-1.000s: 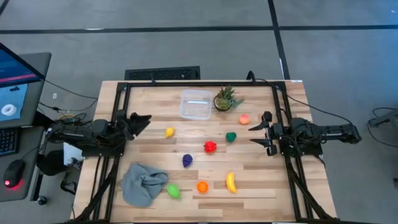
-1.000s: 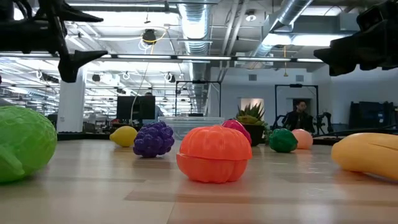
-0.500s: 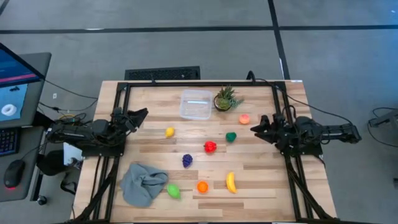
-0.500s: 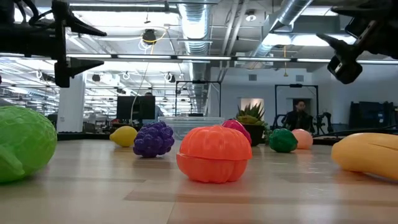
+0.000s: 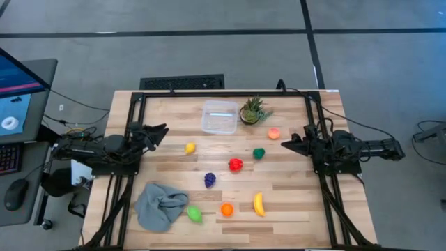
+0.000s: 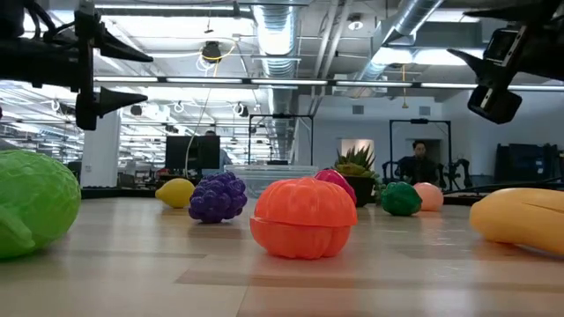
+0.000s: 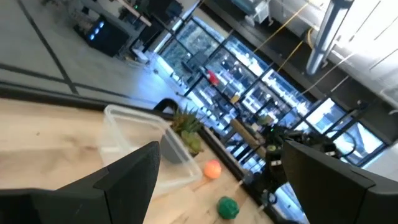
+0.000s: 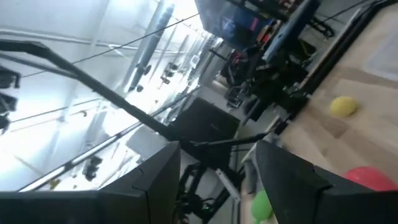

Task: Pick and placing Produce into tupperware
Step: Put the pink peach into the transparent container

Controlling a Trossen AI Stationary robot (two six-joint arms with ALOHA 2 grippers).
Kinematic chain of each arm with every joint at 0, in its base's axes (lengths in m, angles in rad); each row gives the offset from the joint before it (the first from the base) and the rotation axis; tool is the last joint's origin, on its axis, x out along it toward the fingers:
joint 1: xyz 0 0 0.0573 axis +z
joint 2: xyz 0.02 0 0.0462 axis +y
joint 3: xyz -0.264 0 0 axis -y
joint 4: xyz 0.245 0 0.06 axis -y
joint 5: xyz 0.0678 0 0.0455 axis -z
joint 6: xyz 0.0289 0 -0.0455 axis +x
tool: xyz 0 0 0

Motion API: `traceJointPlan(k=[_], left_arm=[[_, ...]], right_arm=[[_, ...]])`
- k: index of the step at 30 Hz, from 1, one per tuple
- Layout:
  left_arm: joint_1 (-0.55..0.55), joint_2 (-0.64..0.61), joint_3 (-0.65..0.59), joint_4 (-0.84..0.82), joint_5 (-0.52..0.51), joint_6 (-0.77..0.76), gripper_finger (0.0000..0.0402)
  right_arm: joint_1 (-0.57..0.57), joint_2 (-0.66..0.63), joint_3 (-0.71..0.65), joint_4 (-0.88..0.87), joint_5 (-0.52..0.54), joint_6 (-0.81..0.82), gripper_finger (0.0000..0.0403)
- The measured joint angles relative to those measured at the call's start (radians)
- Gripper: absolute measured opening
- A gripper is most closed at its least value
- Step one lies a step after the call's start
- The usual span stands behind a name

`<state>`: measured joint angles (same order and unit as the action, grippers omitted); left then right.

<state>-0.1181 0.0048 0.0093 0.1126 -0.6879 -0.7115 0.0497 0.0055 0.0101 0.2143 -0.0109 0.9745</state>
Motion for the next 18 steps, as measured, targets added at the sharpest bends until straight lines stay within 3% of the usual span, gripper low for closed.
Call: traceJointPlan(k=[8, 11, 18], left_arm=[[0.000, 0.000, 0.000, -0.023, 0.074, -0.001, 0.0323], [0.000, 0.000, 0.000, -0.023, 0.086, 0.015, 0.0323], [0.000, 0.000, 0.000, -0.024, 0.150, -0.113, 0.0323]], right_arm=[[-0.001, 0.001, 0.000, -0.033, 0.090, -0.092, 0.0234], [-0.001, 0.001, 0.000, -0.031, 0.102, -0.072, 0.0234], [-0.019, 0.005, 0.000, 0.007, 0.128, 0.020, 0.0234]])
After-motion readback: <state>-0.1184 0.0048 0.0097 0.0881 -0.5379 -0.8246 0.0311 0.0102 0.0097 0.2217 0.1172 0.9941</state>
